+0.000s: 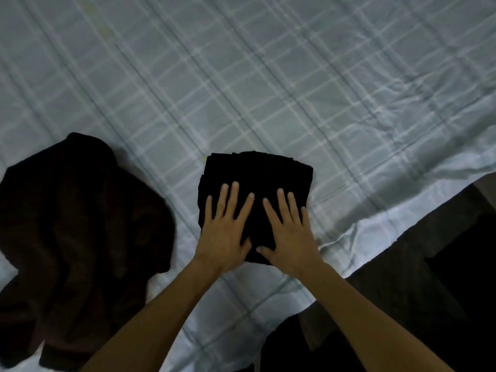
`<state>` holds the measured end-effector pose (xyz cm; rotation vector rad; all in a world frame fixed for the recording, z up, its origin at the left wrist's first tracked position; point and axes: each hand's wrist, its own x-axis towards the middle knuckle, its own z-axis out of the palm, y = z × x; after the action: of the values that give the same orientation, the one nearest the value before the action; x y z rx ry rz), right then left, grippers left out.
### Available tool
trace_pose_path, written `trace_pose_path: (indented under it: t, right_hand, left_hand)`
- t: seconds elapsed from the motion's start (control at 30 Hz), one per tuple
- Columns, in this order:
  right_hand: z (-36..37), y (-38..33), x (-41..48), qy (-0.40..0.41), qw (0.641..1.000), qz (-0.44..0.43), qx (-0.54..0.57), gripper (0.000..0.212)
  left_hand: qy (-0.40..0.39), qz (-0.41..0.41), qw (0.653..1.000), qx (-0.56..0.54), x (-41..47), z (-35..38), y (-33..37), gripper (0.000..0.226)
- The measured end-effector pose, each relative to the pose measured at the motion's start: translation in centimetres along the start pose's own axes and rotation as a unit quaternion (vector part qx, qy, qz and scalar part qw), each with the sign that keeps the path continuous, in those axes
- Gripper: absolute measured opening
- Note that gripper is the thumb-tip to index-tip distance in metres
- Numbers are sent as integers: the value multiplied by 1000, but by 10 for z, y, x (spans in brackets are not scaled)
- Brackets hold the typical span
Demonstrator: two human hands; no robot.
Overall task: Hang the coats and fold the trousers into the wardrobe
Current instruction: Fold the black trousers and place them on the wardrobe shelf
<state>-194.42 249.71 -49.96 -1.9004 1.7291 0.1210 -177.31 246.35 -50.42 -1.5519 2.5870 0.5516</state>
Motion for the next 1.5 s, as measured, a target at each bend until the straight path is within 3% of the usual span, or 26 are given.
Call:
trace_pose_path:
  t: [0.13, 0.37, 0.63, 0.9, 1.0, 1.1, 1.17, 1.27, 1.37, 1.5]
  right_hand:
    - [16, 9, 4, -21, 999, 5, -42, 117]
    - [31, 6, 17, -6, 997, 6, -78, 132]
    - [20, 8, 54, 52, 993, 10, -102, 121]
    - [2, 23, 83, 110, 992, -8, -59, 107]
    - [-3, 28, 82, 103, 992, -32, -63, 105]
    - [-7, 23, 69, 111, 987, -33, -108, 98]
    - [-4, 17, 56, 128, 983, -59, -116, 93]
    - [8, 9, 36, 105, 977, -121, -143, 103]
    - [15, 10, 43, 101, 978, -89, -158, 110]
    - [9, 12, 79, 126, 980, -29, -152, 101]
  left_hand:
    - [-36, 48, 997, 42, -9, 20, -5, 119]
    - [-95, -11, 994, 50, 27, 37, -14, 151]
    - [-57, -37, 998, 4, 51, 26, -18, 129]
    - [43, -61, 997, -20, 68, 27, -14, 102]
    - [61, -43, 997, -27, 63, 21, -13, 103]
    - [57, -4, 998, 16, 35, 31, -11, 124]
    - [57, -20, 998, 20, 18, 42, -10, 132]
    - [83, -60, 995, 4, 18, 50, -9, 129]
    - [93, -74, 993, -17, 37, 43, -11, 123]
    - [101, -70, 991, -48, 53, 39, -19, 102]
